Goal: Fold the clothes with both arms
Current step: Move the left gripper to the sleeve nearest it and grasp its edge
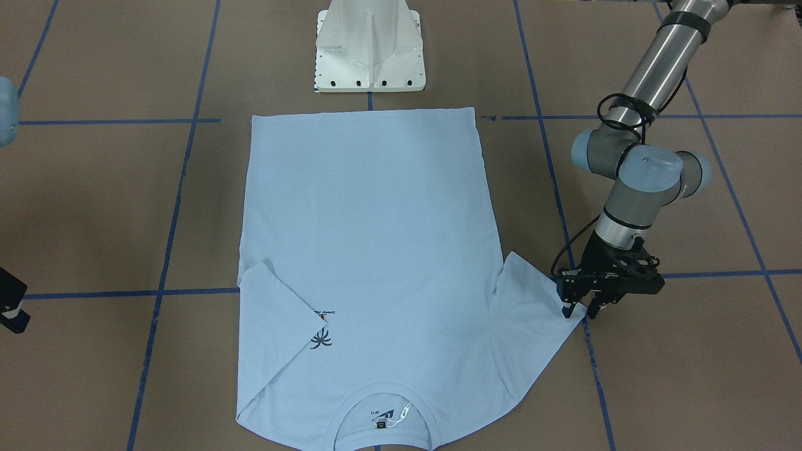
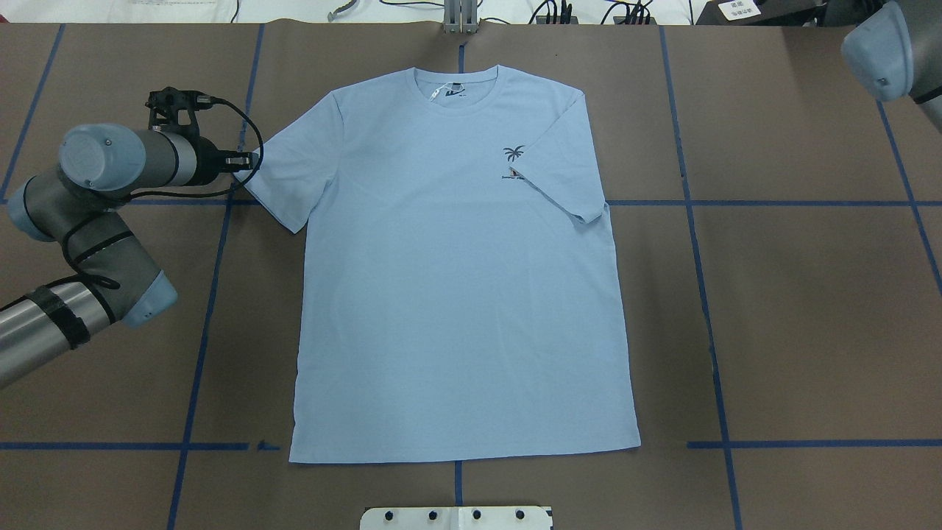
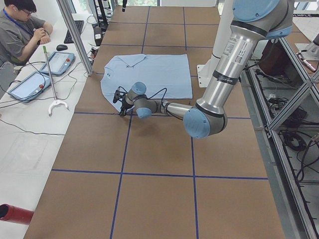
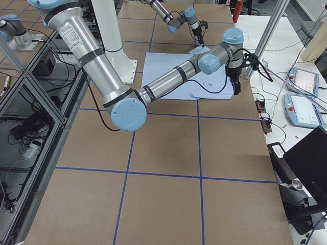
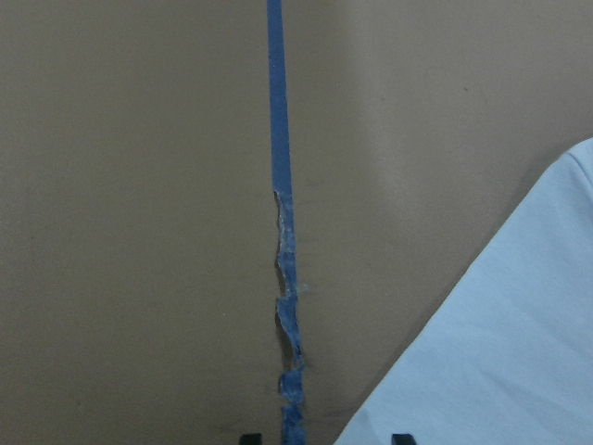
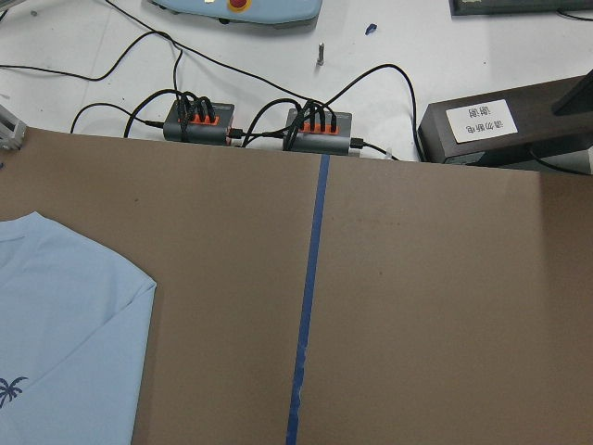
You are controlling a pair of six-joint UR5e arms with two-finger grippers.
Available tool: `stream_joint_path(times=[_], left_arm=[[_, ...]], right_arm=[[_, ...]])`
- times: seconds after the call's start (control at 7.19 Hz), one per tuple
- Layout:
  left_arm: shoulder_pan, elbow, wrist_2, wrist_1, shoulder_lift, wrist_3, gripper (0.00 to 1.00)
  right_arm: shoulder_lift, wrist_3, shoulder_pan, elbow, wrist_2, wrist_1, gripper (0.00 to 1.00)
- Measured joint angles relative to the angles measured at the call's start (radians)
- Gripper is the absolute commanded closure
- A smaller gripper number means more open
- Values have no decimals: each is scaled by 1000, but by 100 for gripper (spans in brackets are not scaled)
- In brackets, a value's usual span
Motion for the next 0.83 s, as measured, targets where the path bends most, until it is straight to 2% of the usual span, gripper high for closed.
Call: stream_joint_path(times=[0.14, 0.42, 0.83], left_arm=[[3, -1, 1, 0, 0, -5, 100], [6, -19, 0, 2, -1, -32, 100], [9, -107, 4, 57, -8, -48, 100]], right_arm=[[-1, 0, 0, 0, 0, 0, 0], [-2, 1, 0, 1, 1, 0, 0], [-3, 8, -1, 3, 1, 1, 0]])
